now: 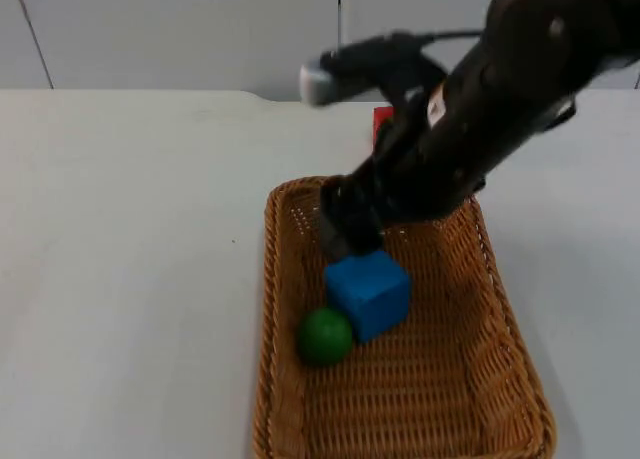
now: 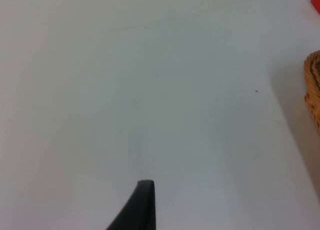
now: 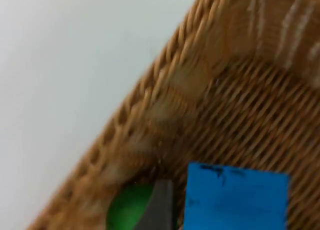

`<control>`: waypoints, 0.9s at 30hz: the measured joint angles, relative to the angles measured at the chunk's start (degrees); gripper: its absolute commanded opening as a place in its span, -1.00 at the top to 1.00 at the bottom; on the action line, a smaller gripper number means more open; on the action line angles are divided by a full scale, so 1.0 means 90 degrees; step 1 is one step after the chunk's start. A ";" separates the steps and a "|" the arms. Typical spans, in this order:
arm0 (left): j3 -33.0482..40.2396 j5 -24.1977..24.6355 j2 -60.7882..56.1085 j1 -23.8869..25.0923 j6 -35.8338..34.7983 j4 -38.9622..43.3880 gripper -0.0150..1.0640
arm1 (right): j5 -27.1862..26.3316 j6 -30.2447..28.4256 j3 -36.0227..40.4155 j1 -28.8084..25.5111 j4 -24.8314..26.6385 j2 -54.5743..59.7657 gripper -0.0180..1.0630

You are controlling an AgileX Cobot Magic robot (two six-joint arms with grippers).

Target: Place all geometric objects except the red cube into the basket.

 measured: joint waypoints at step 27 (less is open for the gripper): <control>0.0000 0.0383 -0.2304 0.0000 0.0336 -0.0198 -0.87 | 0.0823 -0.0099 0.2266 0.0002 -0.0011 -0.6548 -0.48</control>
